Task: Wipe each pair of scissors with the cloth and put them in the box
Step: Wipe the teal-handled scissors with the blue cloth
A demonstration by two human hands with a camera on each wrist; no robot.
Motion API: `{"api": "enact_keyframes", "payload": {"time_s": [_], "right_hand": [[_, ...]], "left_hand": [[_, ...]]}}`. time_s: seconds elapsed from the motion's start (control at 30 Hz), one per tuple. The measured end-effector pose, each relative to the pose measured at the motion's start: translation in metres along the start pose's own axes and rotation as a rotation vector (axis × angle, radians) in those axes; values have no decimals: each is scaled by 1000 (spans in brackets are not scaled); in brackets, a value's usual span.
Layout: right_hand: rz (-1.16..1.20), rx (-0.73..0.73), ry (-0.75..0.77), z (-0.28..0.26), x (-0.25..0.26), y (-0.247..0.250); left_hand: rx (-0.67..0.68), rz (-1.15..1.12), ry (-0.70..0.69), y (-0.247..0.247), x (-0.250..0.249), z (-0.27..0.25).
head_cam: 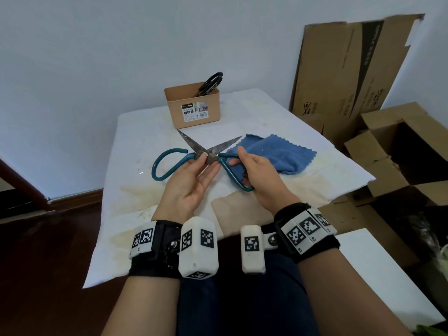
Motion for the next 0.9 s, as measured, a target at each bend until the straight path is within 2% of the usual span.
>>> {"api": "enact_keyframes", "payload": {"time_s": [0.13,0.23,0.37,0.57,0.77,0.9], "right_hand": [[63,-147,-8,4,5,4],[111,-270,16,8,9,16],[207,-328,95,9,15,20],[183,-305,47,10,14,18],[125,-152,43,7,10,8],[109,-59,115,5,10,3]], "left_hand": [[-15,66,-113,8,-15,2],[-16,123,-149,13,-26,1],[-12,154,-168,14,-30,1],[15,97,-135,11,-26,-1],[-5,84,-110,12,-22,2],[-25,115,-107,11,-18,2]]}}
Point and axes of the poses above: each hand's wrist, its own z-axis towards the middle knuckle, its own y-axis out of the back of the hand, x = y × z, the point moved 4 cm from there along z, towards the middle knuckle, and after that the axes turned 3 degrees about -x, right-handed, at the moved point
